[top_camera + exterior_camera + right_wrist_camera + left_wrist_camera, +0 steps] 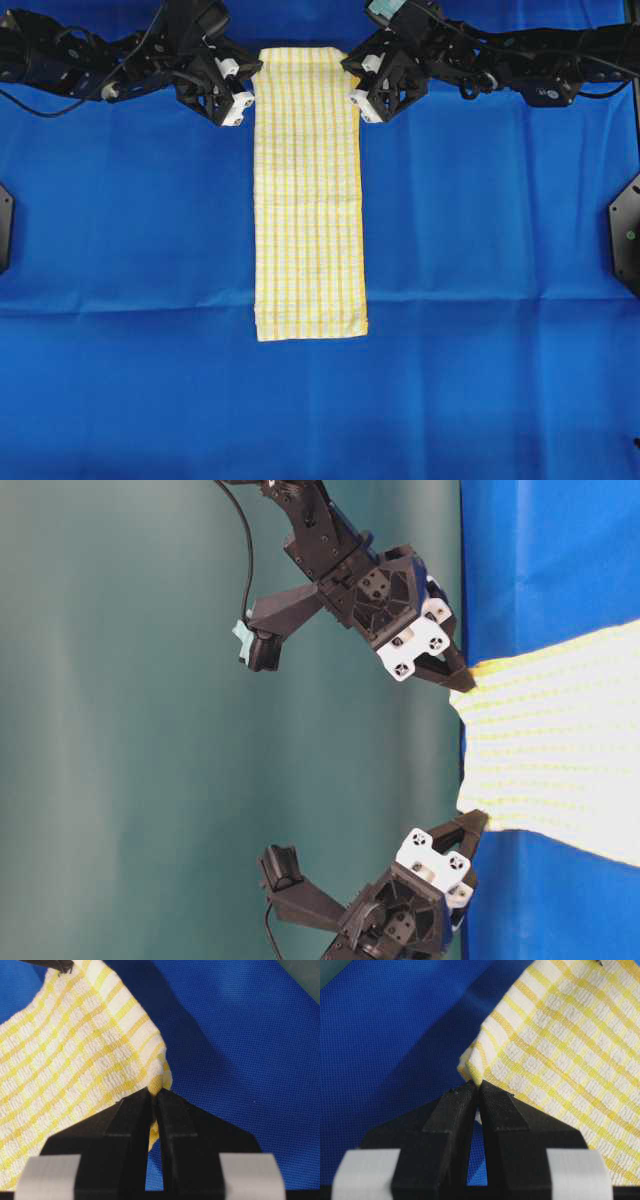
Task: Fold the yellow towel.
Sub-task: 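Grasp the top end corners of the strip with both grippers, then pull the top end down toward the bottom end, folding the strip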
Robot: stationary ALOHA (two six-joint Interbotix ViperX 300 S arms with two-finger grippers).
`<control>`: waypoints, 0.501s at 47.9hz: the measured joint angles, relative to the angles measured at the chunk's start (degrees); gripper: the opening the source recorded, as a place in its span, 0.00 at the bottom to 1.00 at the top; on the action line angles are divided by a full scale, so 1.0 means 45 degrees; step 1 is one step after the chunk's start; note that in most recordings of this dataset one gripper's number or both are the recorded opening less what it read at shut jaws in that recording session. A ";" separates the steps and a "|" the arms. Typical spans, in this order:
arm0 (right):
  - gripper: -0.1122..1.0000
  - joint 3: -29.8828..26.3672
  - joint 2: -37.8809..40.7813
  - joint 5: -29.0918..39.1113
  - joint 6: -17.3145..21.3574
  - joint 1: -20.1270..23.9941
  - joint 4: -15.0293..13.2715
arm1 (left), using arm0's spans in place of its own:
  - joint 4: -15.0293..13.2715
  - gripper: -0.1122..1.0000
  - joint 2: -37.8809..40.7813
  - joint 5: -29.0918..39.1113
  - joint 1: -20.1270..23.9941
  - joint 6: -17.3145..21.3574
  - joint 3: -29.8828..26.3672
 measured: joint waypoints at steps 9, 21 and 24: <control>0.13 0.0254 -0.0234 0.0000 0.0000 0.0215 0.0000 | 0.0000 0.12 -0.0391 0.0020 -0.0430 -0.0117 0.0137; 0.13 0.1348 -0.1406 0.0000 0.0098 0.1367 0.0020 | 0.0000 0.12 -0.0977 0.0020 -0.1914 -0.0215 0.0918; 0.13 0.1641 -0.1738 -0.0020 0.0098 0.1660 0.0078 | 0.0000 0.12 -0.1152 0.0020 -0.2285 -0.0312 0.1133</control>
